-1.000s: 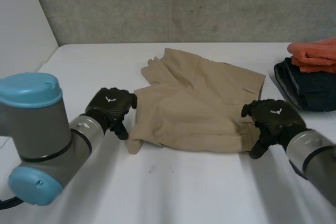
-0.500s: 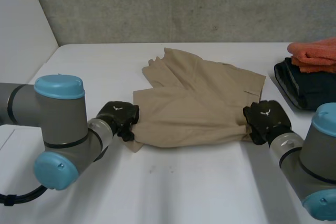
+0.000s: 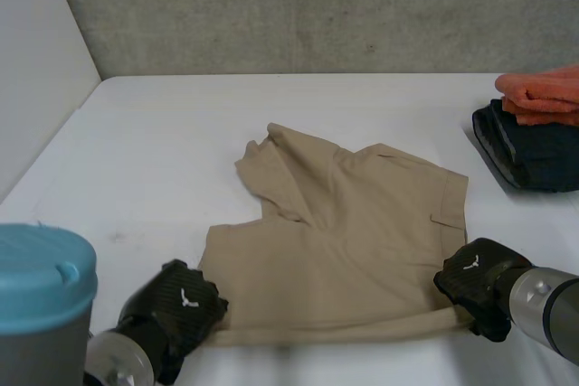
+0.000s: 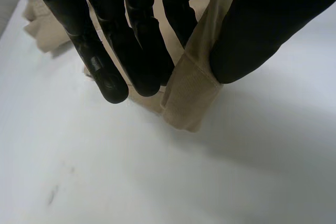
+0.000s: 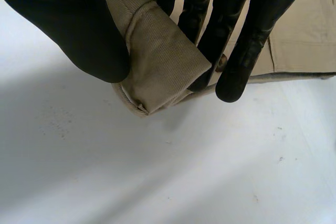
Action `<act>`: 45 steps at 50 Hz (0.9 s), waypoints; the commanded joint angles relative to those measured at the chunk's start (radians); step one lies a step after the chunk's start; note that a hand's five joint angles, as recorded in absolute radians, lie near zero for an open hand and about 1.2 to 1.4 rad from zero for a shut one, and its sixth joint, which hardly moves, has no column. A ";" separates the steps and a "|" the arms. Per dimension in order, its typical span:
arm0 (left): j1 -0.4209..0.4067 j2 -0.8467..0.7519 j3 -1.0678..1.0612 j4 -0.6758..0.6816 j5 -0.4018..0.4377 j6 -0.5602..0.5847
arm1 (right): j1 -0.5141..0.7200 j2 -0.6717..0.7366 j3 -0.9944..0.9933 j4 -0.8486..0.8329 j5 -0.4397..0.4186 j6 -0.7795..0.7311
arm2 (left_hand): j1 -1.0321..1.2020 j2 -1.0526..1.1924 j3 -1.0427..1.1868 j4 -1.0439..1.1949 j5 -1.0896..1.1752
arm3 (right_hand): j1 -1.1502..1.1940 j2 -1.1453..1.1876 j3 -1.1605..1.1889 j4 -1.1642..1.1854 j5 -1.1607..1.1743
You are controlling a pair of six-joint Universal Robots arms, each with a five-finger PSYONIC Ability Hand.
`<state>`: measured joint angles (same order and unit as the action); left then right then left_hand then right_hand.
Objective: Fold the laundry.
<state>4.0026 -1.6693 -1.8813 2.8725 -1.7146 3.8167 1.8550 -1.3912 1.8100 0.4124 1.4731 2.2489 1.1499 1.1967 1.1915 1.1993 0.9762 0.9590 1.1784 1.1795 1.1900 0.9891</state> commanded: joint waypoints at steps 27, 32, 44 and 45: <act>0.217 -0.458 0.953 1.050 0.015 0.055 | 0.112 0.348 -0.926 -1.000 0.067 0.153 | 0.246 0.200 0.205 0.197 0.246 | 0.437 0.218 0.217 0.206 0.233; 0.208 -0.428 0.815 0.966 0.000 0.029 | 0.115 0.368 -0.870 -0.986 0.064 0.162 | 0.246 0.200 0.205 0.197 0.246 | 0.437 0.218 0.217 0.206 0.233; 0.133 -0.399 0.326 0.901 -0.065 0.026 | 0.122 0.452 -0.631 -0.813 0.018 0.176 | 0.246 0.200 0.205 0.197 0.246 | 0.437 0.218 0.217 0.206 0.233; 0.128 -0.399 0.300 0.897 -0.065 0.030 | 0.124 0.455 -0.611 -0.795 0.018 0.175 | 0.246 0.200 0.205 0.197 0.246 | 0.437 0.218 0.217 0.206 0.233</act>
<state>4.1716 -2.0676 -1.3755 3.7812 -1.7705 3.8359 1.9721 -0.9732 1.0743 -0.5019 1.5023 2.4214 1.1499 1.1995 1.1949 1.2033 0.9878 0.9590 1.1787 1.1858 1.1905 0.9962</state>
